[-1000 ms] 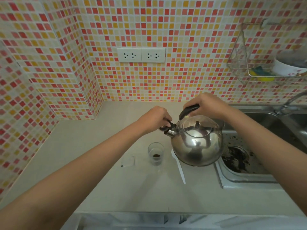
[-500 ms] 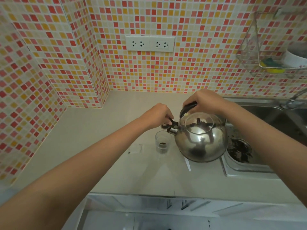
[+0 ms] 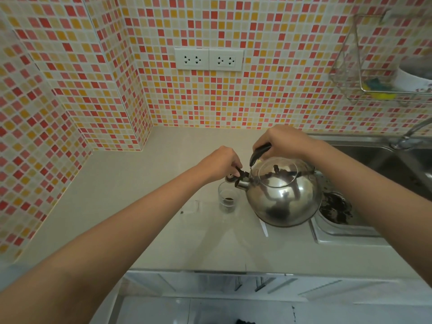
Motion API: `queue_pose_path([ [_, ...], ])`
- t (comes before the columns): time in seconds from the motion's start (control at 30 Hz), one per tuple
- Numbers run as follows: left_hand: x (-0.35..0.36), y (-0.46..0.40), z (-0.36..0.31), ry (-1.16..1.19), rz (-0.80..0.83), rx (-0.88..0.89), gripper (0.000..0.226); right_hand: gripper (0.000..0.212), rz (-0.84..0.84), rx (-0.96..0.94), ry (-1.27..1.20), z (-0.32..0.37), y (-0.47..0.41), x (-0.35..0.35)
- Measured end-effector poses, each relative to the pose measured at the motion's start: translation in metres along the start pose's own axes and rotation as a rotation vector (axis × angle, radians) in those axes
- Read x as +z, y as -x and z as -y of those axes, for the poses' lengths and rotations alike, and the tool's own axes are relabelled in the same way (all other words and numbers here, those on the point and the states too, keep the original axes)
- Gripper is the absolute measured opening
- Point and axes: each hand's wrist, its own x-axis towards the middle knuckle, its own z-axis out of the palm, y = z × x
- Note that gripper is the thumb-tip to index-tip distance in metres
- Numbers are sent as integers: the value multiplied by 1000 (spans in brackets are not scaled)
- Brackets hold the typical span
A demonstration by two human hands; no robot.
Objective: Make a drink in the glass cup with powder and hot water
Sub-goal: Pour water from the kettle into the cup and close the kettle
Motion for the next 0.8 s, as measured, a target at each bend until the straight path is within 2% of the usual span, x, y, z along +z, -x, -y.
queue_pose_path([
  [0.8, 1, 6, 2, -27, 18, -17, 32, 18, 49, 7, 98, 15, -15, -3],
])
